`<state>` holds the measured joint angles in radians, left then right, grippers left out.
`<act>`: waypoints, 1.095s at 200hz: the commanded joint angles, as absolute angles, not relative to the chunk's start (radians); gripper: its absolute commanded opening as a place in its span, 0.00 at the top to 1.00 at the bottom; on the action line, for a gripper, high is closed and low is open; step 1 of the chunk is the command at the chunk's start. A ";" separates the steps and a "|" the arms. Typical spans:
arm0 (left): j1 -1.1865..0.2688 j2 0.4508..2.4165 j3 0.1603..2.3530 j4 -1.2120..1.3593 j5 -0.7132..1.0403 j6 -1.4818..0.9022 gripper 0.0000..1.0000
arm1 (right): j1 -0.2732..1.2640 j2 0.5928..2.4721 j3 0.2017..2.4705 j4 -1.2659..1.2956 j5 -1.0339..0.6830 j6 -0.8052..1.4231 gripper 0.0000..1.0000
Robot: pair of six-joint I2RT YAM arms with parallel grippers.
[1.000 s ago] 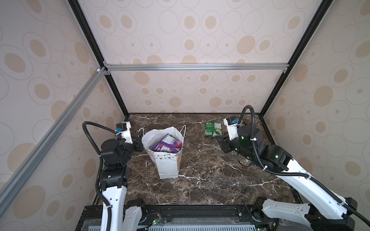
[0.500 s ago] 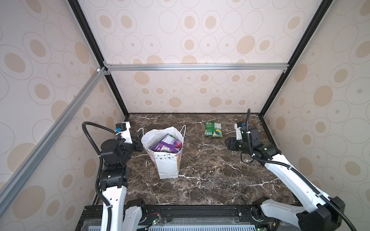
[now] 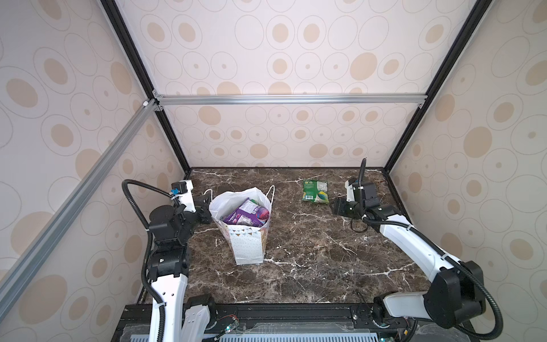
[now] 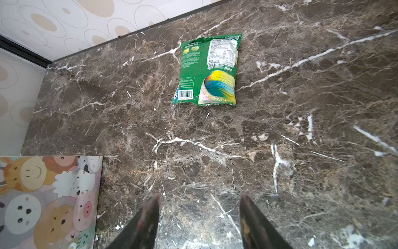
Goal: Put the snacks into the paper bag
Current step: 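Raise the right gripper and move it toward the green packet, then lower the open right gripper onto the green packet's edge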
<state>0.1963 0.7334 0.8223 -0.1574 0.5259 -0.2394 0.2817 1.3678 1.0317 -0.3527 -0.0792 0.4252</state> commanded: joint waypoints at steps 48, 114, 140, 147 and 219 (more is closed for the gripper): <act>0.203 0.731 0.826 -0.135 0.559 -0.247 1.00 | 0.215 1.598 1.179 -0.320 -0.220 0.391 0.36; 0.204 0.724 0.832 -0.138 0.555 -0.245 1.00 | 0.211 1.724 1.274 -0.353 -0.167 0.340 0.36; 0.204 0.720 0.831 -0.139 0.552 -0.243 1.00 | 0.210 1.815 1.355 -0.413 -0.149 0.292 0.36; 0.205 0.720 0.832 -0.140 0.550 -0.242 1.00 | 0.211 1.840 1.376 -0.431 -0.144 0.279 0.36; 0.207 0.721 0.832 -0.140 0.549 -0.241 1.00 | 0.211 1.976 1.472 -0.474 -0.104 0.205 0.36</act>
